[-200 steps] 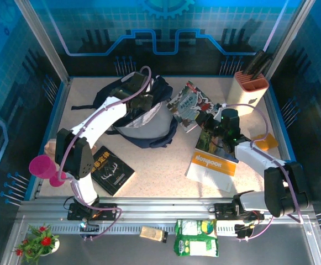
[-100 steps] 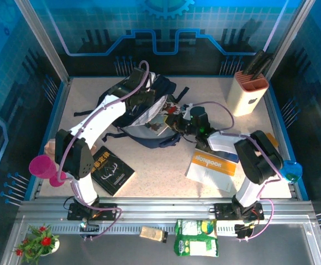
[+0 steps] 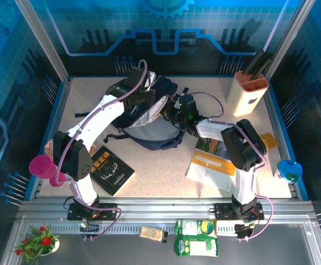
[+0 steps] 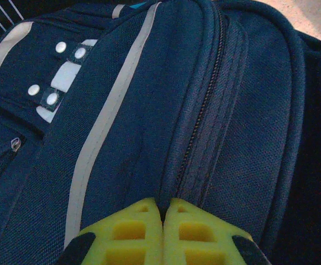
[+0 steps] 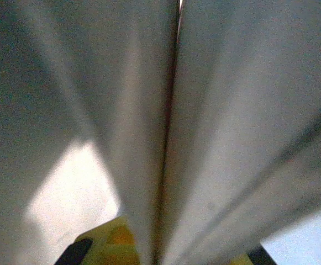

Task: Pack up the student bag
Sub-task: Place the book in the student bag.

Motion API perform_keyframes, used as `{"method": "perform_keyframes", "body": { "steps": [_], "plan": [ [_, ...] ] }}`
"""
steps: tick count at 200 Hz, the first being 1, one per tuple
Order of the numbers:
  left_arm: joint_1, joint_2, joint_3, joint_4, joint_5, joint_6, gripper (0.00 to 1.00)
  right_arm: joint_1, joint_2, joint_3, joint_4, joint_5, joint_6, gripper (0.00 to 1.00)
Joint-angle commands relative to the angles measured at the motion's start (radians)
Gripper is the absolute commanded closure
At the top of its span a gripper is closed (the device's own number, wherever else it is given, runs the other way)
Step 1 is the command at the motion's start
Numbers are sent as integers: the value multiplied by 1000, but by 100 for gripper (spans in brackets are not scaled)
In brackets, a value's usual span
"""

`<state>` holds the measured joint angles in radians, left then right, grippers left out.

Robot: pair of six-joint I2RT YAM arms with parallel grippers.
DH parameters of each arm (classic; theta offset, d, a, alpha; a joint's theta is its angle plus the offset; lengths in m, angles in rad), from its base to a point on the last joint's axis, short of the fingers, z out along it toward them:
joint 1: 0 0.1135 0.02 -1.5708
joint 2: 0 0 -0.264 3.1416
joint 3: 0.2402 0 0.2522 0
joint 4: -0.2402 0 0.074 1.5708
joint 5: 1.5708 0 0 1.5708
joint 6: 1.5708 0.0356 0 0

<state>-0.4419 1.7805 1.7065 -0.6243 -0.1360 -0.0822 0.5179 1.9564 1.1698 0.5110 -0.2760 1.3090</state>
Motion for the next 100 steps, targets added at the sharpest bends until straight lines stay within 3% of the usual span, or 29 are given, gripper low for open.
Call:
{"method": "perform_keyframes", "body": {
  "steps": [1, 74, 100],
  "plan": [
    [13, -85, 50, 71, 65, -46, 100, 21, 65, 98, -52, 46, -18, 94],
    [65, -112, 23, 105, 179, -114, 100, 36, 270, 379, -198, -4, -53, 85],
    [88, -109, 8, 122, 205, -149, 100, 34, 311, 410, -210, -41, -55, 69]
  ]
}}
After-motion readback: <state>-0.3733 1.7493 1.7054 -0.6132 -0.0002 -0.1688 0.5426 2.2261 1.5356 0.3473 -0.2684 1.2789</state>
